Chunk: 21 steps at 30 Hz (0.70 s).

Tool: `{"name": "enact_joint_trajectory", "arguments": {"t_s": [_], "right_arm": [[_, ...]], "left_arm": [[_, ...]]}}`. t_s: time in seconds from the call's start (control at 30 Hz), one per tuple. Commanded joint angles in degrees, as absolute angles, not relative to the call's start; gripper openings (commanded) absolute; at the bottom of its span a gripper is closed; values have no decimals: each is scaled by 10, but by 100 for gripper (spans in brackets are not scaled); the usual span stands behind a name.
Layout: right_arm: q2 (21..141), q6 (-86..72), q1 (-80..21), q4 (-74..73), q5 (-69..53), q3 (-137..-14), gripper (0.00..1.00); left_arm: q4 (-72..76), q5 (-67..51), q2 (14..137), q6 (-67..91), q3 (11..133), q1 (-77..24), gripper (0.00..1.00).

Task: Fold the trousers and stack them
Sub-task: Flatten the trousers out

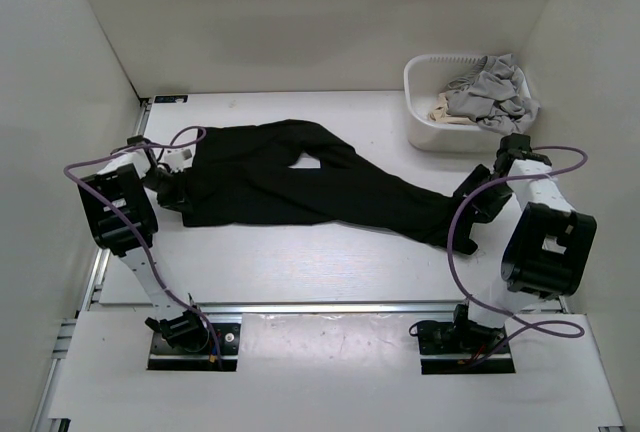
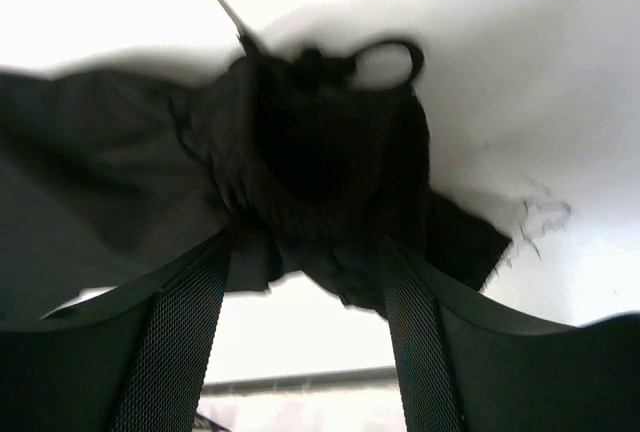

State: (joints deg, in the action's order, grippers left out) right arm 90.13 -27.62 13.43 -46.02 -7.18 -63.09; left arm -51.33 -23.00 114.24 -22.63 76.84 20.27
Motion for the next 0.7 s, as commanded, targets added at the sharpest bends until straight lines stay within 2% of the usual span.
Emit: {"name": "enact_joint_trajectory", "arguments": {"t_s": [0.0, 0.07, 0.3, 0.33, 0.4, 0.5, 0.63, 0.67], "right_arm": [[932, -291, 134, -426, -61, -668, 67], [952, -291, 134, -418, -52, -674, 65], [1015, -291, 140, -417, -61, -708, 35], [1015, -291, 140, -417, -69, -715, 18], [1021, -291, 140, -424, -56, -740, 0], [1016, -286, 140, -453, -60, -784, 0], [970, -286, 140, -531, -86, -916, 0], [959, -286, 140, -573, -86, -951, 0]], "left_arm": [[-528, -191, 1106, -238, 757, 205, 14], [-545, -191, 1100, -251, 775, 205, 14], [-605, -167, 1078, -276, 839, 253, 14], [-617, -167, 1085, -281, 853, 261, 14], [-651, -173, 1092, -290, 886, 278, 14], [-686, -173, 1113, -306, 968, 302, 14], [-752, -130, 1144, -326, 1119, 323, 14], [-752, -115, 1137, -340, 1119, 330, 14]]}}
